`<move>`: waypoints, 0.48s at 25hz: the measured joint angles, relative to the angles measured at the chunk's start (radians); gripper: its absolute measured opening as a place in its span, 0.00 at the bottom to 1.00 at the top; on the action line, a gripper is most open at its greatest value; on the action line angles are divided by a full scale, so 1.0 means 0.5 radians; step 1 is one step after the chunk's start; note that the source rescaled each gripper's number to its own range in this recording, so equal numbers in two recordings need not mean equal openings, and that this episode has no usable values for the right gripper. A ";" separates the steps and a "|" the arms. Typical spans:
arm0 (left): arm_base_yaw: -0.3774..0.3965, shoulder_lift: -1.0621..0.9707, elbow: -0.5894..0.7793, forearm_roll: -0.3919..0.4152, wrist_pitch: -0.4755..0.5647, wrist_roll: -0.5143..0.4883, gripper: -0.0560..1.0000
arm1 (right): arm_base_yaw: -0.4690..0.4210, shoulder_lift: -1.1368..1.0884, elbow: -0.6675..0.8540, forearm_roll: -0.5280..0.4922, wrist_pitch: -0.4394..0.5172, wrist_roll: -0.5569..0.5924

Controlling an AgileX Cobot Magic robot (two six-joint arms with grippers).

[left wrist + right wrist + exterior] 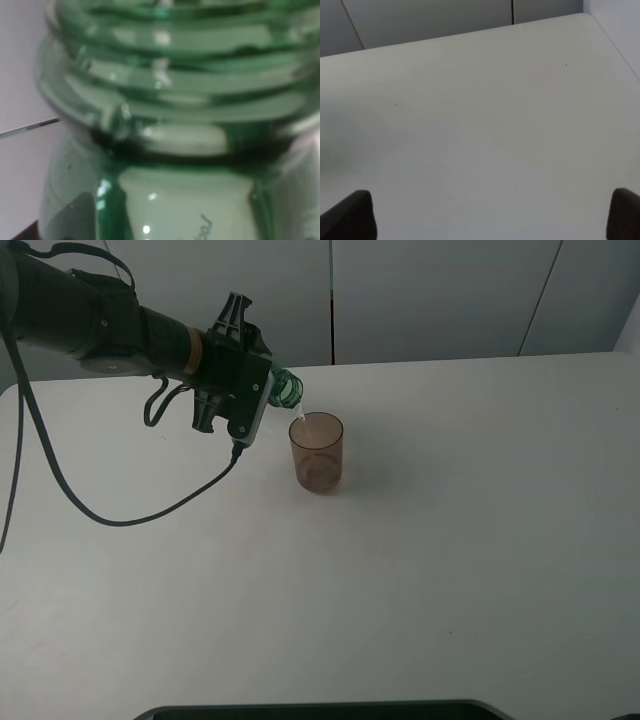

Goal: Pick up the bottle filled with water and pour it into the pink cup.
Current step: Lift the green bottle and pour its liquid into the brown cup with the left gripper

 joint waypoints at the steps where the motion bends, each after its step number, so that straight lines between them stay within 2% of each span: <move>1: 0.000 0.000 0.000 0.006 0.000 0.000 0.05 | 0.000 0.000 0.000 0.000 0.000 0.000; 12: 0.000 0.000 0.000 0.010 0.000 0.004 0.05 | 0.000 0.000 0.000 0.000 0.000 0.000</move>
